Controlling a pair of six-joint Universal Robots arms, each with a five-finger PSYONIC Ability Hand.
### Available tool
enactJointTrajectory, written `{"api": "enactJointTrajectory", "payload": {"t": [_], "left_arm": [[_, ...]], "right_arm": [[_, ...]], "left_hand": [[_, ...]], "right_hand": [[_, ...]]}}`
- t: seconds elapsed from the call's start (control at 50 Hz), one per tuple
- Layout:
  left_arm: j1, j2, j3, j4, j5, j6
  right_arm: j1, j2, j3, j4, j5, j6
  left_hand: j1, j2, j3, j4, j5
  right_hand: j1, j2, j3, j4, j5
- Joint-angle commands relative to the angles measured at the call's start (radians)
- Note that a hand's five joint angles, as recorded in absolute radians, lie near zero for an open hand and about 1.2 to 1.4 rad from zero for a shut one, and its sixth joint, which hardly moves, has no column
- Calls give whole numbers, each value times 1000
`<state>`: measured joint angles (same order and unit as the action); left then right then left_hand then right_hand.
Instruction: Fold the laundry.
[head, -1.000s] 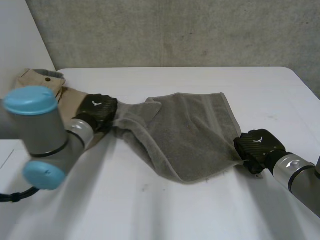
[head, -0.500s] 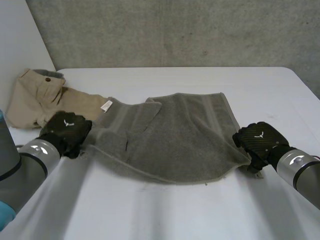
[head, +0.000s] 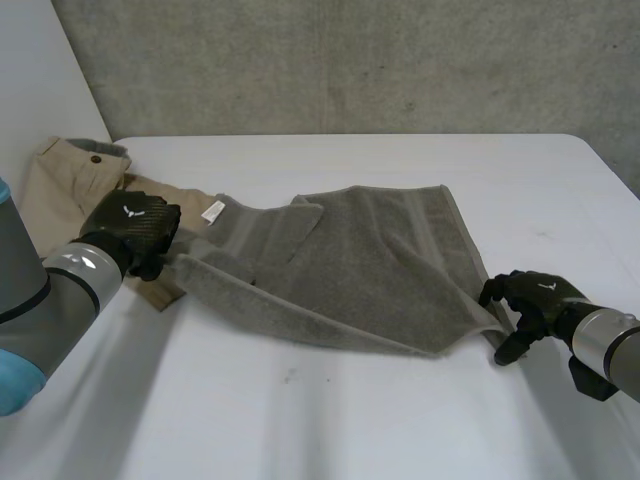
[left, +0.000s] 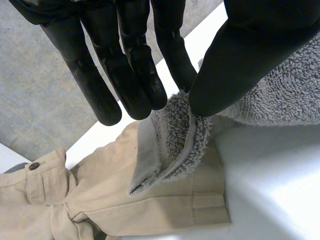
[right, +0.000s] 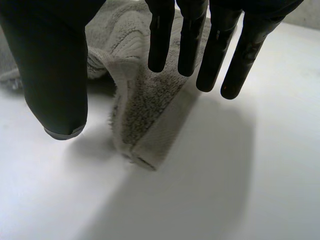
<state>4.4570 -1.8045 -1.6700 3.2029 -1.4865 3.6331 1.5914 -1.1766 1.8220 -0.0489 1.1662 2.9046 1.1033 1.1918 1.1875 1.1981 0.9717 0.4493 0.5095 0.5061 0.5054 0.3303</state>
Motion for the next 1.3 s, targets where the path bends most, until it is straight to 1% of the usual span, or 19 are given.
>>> {"api": "enactJointTrajectory", "payload": {"t": [0.02, 0.12, 0.2, 0.28, 0.38, 0.44, 0.46, 0.52, 0.54, 0.6, 0.62, 0.68, 0.7, 0.8, 0.92, 1.04, 1.12, 1.2, 1.3], "left_arm": [[4, 2, 0, 0, 0, -13], [7, 4, 3, 0, 0, -14], [8, 5, 3, 0, 0, -14], [5, 5, 0, -2, -3, -16], [-4, 27, 3, -12, -5, -39], [4, 97, -4, -29, 0, -50], [5, 118, -5, -37, 0, -48], [13, 195, -8, -87, 3, -39], [15, 217, -7, -109, 3, -36], [21, 296, 4, -193, 6, -31], [24, 315, 9, -215, 6, -27], [30, 379, 16, -313, 9, 21], [31, 401, 13, -360, 9, 69], [28, 418, -26, -433, 9, 192], [28, 395, -102, -405, 9, 229], [18, 171, -94, -238, 3, 226], [10, 32, -13, -121, -3, 226], [-2, -114, 131, -14, -6, 231], [-16, -225, 366, 90, -8, 226]], "right_arm": [[5, 44, -16, -12, -31, 117], [9, 77, -38, -19, -28, 133], [10, 110, -66, -25, -16, 136], [10, 143, -115, -66, 13, 179], [9, 97, -165, -68, 43, 170], [-1, -27, -199, -49, 35, 105], [-1, -111, -214, -10, 30, 46], [-1, -228, -242, 78, 20, -75], [-2, -301, -269, 149, 20, -187], [-14, -374, -303, 240, 20, -332], [-22, -420, -328, 295, 30, -422], [-37, -480, -381, 420, 43, -571], [-38, -486, -398, 454, 44, -600], [-34, -495, -446, 630, 44, -670], [-25, -451, -386, 672, 40, -697], [-22, -267, -354, 600, 59, -708], [-16, -146, -380, 532, 125, -702], [54, -34, -496, 425, 220, -683], [156, 52, -755, 258, 315, -596]], "left_hand": [[293, 204, 209, 198, 250], [293, 204, 209, 198, 250], [293, 204, 209, 198, 250], [293, 204, 209, 198, 250], [293, 204, 209, 198, 250], [293, 204, 209, 198, 250], [293, 204, 209, 198, 250], [293, 204, 209, 198, 250], [293, 204, 209, 198, 250], [293, 204, 209, 198, 250], [293, 204, 209, 198, 250], [293, 204, 209, 198, 250], [293, 204, 209, 198, 250], [293, 204, 209, 198, 250], [293, 204, 209, 198, 250], [293, 204, 209, 198, 250], [293, 204, 209, 198, 250], [293, 204, 209, 198, 250], [293, 204, 209, 198, 250]], "right_hand": [[117, 57, 60, 61, 62], [123, 63, 66, 67, 67], [228, 168, 172, 172, 173], [946, 885, 889, 890, 890], [947, 887, 890, 891, 891], [947, 887, 890, 891, 891], [947, 887, 890, 891, 891], [947, 887, 890, 891, 891], [947, 887, 890, 891, 891], [947, 887, 890, 891, 891], [947, 887, 890, 891, 891], [947, 887, 890, 891, 891], [947, 887, 890, 891, 891], [947, 887, 890, 891, 891], [947, 887, 890, 891, 891], [947, 887, 890, 891, 891], [947, 887, 890, 891, 891], [947, 887, 890, 891, 891], [947, 887, 890, 891, 891]]}}
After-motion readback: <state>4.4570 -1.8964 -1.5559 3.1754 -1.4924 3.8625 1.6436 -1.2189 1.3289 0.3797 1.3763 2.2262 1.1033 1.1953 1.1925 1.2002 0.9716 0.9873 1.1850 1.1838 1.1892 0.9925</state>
